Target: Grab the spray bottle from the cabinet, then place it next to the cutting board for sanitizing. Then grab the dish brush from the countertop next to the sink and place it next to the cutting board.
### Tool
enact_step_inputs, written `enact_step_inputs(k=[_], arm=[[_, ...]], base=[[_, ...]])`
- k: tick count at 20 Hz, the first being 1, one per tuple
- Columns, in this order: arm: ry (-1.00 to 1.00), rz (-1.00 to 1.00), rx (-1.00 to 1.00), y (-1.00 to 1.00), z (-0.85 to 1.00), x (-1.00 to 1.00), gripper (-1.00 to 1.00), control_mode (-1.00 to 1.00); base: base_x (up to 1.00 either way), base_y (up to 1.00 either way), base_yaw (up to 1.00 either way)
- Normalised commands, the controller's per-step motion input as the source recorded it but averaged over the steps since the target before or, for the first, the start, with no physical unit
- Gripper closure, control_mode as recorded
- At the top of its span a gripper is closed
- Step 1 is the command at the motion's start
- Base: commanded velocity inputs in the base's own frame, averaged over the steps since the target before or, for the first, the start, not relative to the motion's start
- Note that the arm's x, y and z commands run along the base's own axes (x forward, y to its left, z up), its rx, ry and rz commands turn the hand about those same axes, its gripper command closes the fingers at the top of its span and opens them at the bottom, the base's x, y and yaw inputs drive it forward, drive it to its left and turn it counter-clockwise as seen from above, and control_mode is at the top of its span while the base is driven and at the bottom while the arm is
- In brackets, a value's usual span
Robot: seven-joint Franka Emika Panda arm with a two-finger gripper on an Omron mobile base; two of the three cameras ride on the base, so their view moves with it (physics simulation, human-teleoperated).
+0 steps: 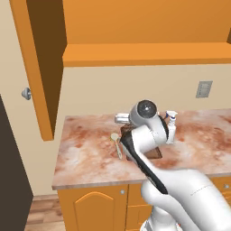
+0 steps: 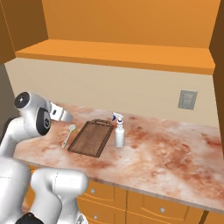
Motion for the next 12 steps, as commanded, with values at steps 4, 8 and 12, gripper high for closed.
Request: enact_step_inputs(k=[4, 8, 12], arm=[[0.00, 0.00, 0.00, -0.50, 1.00, -0.67, -1.00, -1.00], [0.00, 0.00, 0.00, -0.52, 0.81, -0.71, -1.00, -1.00], [0.00, 0.00, 0.00, -0.54, 0.51, -0.85, -1.00, -1.00]], base=[[0.00, 0.00, 0.00], [0.00, 0.00, 0.00], [0.00, 0.00, 0.00]])
